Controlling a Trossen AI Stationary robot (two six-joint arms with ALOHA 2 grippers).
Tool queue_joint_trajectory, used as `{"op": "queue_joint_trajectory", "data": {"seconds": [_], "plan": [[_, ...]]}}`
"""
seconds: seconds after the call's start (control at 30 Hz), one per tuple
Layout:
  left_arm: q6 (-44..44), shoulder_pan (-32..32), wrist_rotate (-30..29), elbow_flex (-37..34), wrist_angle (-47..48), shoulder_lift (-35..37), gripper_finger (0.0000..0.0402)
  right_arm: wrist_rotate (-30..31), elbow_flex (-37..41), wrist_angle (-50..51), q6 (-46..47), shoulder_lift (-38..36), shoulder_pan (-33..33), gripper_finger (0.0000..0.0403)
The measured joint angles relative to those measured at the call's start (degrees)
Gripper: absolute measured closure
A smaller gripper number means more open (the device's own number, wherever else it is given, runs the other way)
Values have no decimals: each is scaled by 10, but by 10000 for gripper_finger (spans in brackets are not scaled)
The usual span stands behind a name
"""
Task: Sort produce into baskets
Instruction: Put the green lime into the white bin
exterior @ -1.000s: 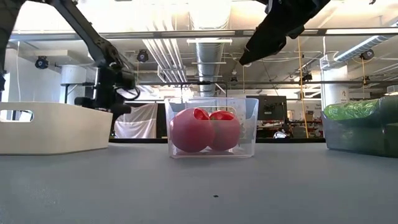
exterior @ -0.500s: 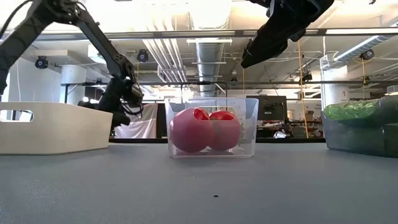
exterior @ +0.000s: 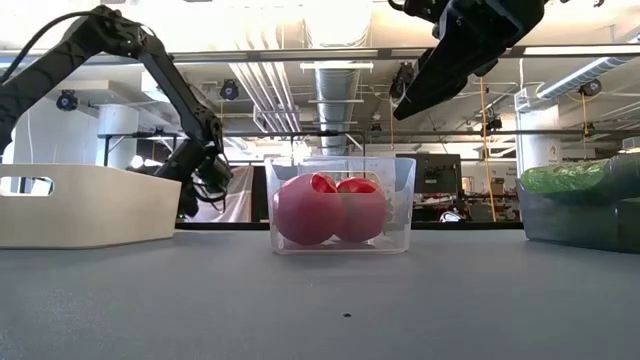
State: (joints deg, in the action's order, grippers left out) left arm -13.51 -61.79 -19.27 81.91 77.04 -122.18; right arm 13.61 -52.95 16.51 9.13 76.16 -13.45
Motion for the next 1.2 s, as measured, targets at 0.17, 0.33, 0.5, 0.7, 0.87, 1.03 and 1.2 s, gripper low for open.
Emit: {"op": "queue_joint_trajectory", "data": {"seconds": [0.17, 0.33, 0.5, 0.7, 0.87, 1.03, 1.2], "plan": [[15, 8, -13, 0, 2, 19, 249, 0, 0, 0, -2, 0, 0, 48], [22, 58, -13, -15, 21, 67, 264, 0, 0, 0, -8, 0, 0, 48], [26, 151, -12, -45, 61, 142, 254, 0, 0, -3, -15, 0, 1, 48], [-10, 293, -12, -85, 89, 253, 254, 0, 0, -6, -16, 0, 1, 48], [-89, 417, 50, -139, 91, 338, 255, 0, 0, -11, -15, 0, 1, 48], [-152, 504, 125, -221, 87, 375, 255, 0, 0, -24, -13, 0, 1, 48], [-175, 532, 143, -299, 55, 369, 255, 0, 0, -42, -12, 0, 1, 48]]}}
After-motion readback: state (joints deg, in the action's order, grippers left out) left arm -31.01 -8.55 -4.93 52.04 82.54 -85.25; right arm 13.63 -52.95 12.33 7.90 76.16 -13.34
